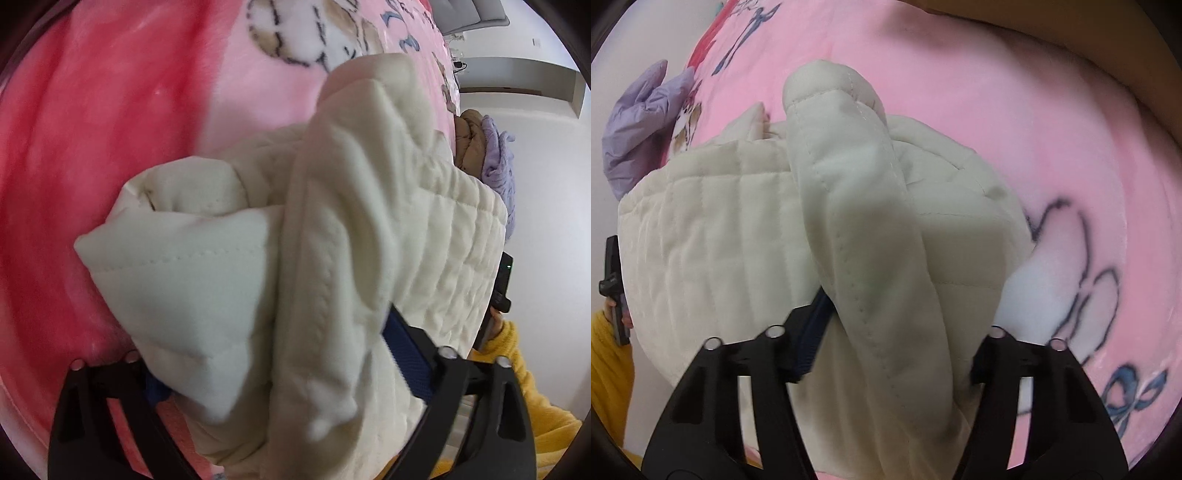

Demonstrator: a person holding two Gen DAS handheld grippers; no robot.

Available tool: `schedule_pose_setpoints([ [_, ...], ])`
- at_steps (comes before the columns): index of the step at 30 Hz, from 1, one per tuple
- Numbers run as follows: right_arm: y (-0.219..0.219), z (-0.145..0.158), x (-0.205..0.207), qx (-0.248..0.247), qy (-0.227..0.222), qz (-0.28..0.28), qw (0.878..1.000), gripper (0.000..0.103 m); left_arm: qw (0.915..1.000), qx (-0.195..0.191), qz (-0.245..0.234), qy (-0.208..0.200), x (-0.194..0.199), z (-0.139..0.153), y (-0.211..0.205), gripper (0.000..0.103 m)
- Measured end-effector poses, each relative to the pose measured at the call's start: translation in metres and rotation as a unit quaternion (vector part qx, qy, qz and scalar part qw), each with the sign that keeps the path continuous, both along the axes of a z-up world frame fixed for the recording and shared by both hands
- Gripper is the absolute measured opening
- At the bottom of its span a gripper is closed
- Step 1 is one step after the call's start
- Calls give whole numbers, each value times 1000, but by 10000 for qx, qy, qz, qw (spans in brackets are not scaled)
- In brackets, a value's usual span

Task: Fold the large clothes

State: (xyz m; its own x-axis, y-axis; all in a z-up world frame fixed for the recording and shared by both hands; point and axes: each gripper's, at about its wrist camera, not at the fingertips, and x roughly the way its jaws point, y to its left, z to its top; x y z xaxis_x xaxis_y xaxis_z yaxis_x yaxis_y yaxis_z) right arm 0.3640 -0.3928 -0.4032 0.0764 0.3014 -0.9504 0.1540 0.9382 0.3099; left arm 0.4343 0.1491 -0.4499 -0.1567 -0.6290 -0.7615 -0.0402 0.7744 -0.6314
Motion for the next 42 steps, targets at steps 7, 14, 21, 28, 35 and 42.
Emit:
schedule_pose_setpoints([
  [7, 10, 20, -6, -307, -186, 88, 9993, 24, 9953, 791, -176, -532, -10, 31, -29, 31],
  [14, 31, 88, -40, -601, -973, -61, 9934, 14, 9766, 1135, 409, -1783, -43, 112, -30, 21],
  [21, 54, 165, -109, -826, -1463, -252, 9855, 14, 9619, 1101, 1070, -2260, -118, 184, -19, 20],
  [28, 54, 226, -207, -1008, -1578, -875, 9784, 14, 9594, 906, 1003, -2474, -177, 224, -33, 20],
  [35, 6, 268, -271, -1177, -1799, -1425, 9661, 14, 9435, 647, 208, -3242, -178, 272, -103, 20],
  [42, -85, 305, -276, -1339, -2318, -1714, 9481, 14, 9259, 326, -53, -3764, -141, 320, -212, 20],
])
